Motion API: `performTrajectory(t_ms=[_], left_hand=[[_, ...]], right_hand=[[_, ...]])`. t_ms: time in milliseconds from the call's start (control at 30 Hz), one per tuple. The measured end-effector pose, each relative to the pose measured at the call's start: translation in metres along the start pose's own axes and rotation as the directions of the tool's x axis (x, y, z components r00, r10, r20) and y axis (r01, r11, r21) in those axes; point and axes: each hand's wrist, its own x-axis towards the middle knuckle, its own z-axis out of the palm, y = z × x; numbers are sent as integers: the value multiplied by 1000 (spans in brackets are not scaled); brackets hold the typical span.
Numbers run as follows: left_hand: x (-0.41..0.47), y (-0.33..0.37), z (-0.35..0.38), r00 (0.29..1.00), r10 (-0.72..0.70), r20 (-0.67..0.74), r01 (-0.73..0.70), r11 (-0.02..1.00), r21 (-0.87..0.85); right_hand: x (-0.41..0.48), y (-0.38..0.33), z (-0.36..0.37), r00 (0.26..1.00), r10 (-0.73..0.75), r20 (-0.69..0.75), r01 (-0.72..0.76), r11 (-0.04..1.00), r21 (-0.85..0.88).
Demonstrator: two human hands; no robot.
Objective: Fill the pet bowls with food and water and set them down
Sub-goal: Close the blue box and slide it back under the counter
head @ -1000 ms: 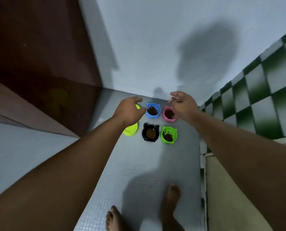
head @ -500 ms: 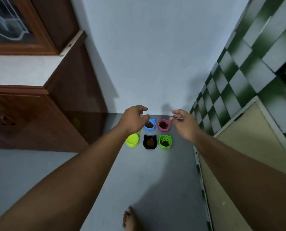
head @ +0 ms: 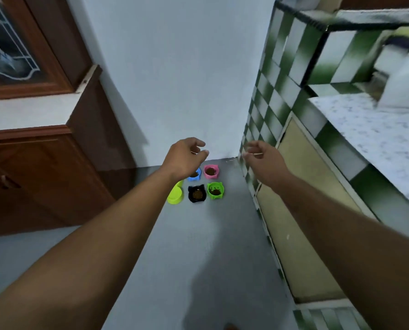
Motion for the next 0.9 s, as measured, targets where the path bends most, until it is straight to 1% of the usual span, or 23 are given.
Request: performTrajectory(t_ms=[167,300,533,667,767,900], left_hand=[[-32,23,-12,995,86,42,-87,996,5],[-61,38,-9,986,127,106,-124,992,-39],[-113,77,14,951,237,198,-225,971,-85],[-144,107,40,916,314,249,-309,949,-62],[-170,140,70,870,400,287,-404,914,-48],[-212,194,119,816,483,316,-481,872,-91]], right_hand=[[-51,-25,-8,998,0,-70,1,1000,5],[-94,-39,-23,987,21,-156,-16,999,37],[-163,-34,-64,949,36,-313,-47,998,-28],[-208,-25,-99,920,61,-387,-70,997,-10],[-246,-11,-130,888,82,-453,-85,996,14],[-301,14,-176,838,145,-526,-123,989,77]])
